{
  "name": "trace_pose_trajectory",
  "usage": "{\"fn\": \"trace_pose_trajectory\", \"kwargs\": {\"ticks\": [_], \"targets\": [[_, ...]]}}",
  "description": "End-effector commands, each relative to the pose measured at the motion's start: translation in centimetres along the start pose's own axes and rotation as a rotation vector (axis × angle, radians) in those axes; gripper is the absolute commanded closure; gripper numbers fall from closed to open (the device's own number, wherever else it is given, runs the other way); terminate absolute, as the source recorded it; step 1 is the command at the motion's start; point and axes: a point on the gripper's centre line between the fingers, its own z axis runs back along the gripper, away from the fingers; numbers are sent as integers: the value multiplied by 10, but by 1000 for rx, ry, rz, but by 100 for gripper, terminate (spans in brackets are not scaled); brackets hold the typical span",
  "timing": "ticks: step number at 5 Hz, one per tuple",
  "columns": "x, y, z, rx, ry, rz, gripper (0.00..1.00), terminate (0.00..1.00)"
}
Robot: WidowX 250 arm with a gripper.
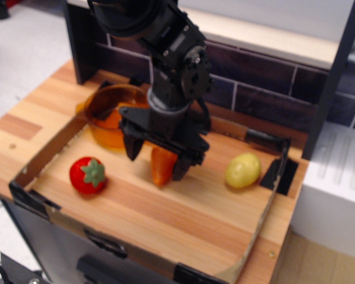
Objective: Take carrot out of pot
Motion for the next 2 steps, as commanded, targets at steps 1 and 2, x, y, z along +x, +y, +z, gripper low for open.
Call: {"fn": "trace_pose_trajectory", "kwargs": {"ticks": [1,2], "targets": [[10,9,18,-56,-26,19,0,0],[11,9,52,-138,-97,91,0,0]]}}
